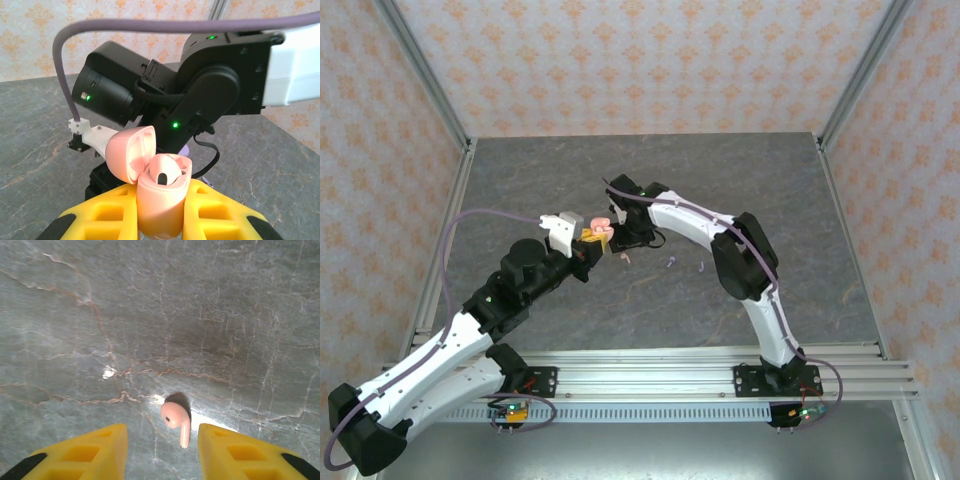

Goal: Insert the wireless bluetooth earbuds into the charging case

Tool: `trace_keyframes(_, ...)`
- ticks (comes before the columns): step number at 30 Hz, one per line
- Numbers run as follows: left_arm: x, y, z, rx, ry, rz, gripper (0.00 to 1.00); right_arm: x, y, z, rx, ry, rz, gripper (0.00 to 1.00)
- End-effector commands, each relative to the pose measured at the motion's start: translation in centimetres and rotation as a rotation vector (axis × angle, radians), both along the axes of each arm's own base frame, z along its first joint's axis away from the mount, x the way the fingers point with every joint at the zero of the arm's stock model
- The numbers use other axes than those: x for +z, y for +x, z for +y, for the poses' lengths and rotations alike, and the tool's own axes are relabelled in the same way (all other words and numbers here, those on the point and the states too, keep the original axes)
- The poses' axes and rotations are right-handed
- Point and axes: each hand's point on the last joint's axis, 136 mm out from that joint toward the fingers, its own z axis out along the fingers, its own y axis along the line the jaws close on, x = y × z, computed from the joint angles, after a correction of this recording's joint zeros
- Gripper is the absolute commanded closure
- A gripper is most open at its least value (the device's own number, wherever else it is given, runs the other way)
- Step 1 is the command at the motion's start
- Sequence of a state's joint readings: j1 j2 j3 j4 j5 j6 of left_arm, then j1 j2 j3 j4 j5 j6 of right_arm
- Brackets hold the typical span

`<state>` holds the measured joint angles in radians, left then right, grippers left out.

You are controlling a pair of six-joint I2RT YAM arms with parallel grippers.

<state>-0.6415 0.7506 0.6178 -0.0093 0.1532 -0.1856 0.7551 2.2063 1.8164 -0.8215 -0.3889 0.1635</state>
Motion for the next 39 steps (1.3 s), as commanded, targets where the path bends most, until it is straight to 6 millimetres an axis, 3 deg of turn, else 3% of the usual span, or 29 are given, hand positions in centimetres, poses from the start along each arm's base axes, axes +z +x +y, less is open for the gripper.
trace_keyframes(1,0.6,-0.3,-0.2,-0.015,-0.016,-0.018,0.98,-0.5,-0.2,-0.4,-0.001,-0.058,0.005,0.58)
trace_keyframes(28,0.0,-0.1,-0.2,-0.008,-0.008,-0.008,0.98,-3.4,-0.3,-0.2,0.031,-0.214,-0.014,0.59)
trace_keyframes(39,0.0,-0.1,-0.2,-0.008,-0.007,-0.007,0.98,-4.6,-0.5,-1.3,0.030,-0.298,-0.024,0.64)
